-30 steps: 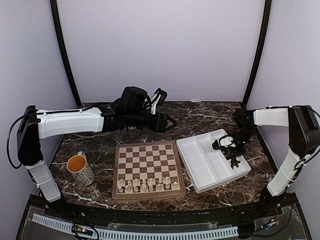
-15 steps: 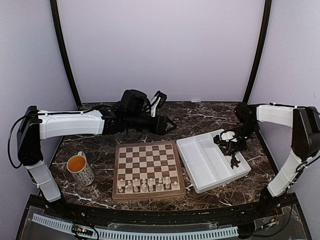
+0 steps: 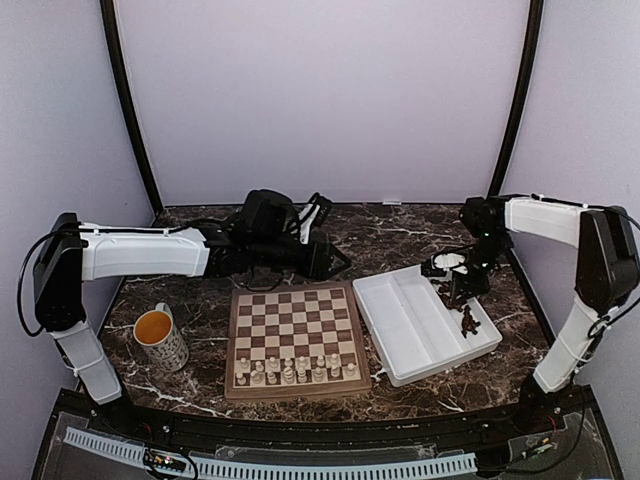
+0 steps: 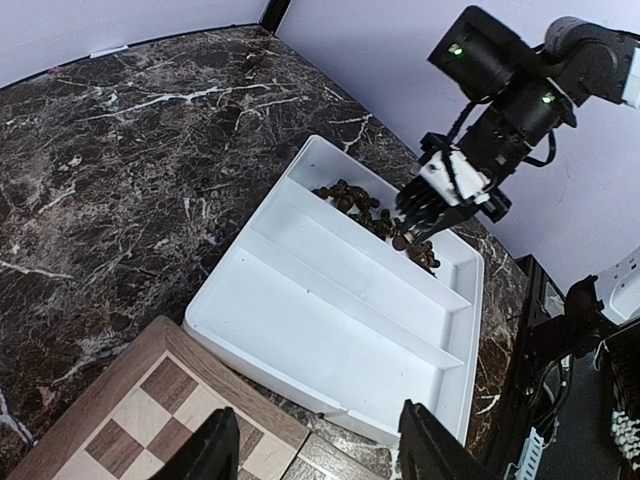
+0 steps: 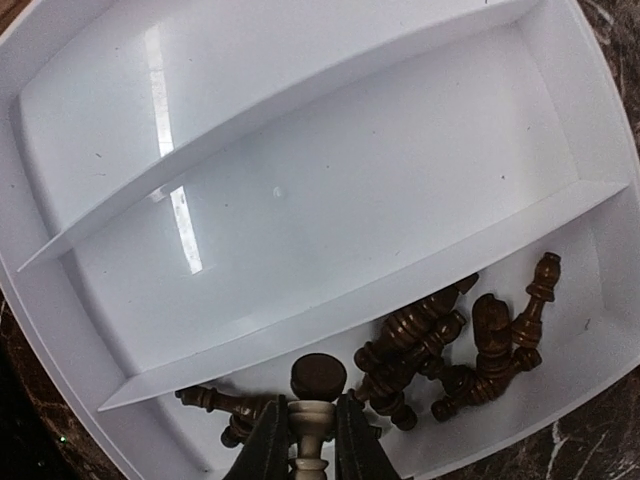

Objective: Set up the chess pieces on the board
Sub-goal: Pick up the pawn from the storage box.

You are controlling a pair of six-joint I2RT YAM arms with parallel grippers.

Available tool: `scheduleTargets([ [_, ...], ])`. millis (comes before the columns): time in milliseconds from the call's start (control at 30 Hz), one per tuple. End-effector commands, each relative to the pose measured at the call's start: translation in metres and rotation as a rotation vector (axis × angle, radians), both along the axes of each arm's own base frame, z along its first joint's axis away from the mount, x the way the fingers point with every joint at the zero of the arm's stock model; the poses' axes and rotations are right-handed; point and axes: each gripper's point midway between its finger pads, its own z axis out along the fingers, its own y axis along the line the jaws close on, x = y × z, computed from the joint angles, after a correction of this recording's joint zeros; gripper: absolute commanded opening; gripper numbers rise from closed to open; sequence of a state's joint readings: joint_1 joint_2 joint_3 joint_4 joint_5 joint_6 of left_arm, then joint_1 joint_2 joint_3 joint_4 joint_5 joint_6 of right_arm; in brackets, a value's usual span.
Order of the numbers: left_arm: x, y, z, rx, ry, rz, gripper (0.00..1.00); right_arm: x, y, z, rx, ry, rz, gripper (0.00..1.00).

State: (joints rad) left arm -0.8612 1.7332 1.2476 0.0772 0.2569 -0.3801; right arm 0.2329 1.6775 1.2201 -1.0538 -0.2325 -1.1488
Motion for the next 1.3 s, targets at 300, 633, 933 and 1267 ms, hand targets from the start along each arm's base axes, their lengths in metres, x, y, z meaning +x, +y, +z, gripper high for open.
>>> scheduleTargets([
  [300,-0.034,0.004,0.012,-0.083,-0.005,-0.056,0.59,0.015,0.009,0.006,0.047,0.087,-0.271,0.14],
  [633,-0.053,-0.003,0.005,-0.078,-0.037,-0.081,0.57,-0.010,0.010,0.006,0.071,0.184,-0.284,0.16],
  [933,-0.066,0.004,0.004,-0.080,-0.060,-0.075,0.57,0.015,0.001,0.005,-0.071,-0.056,-0.356,0.12],
  [1267,-0.071,0.004,0.005,-0.090,-0.066,-0.082,0.57,0.004,0.019,0.007,-0.008,0.073,-0.381,0.10],
])
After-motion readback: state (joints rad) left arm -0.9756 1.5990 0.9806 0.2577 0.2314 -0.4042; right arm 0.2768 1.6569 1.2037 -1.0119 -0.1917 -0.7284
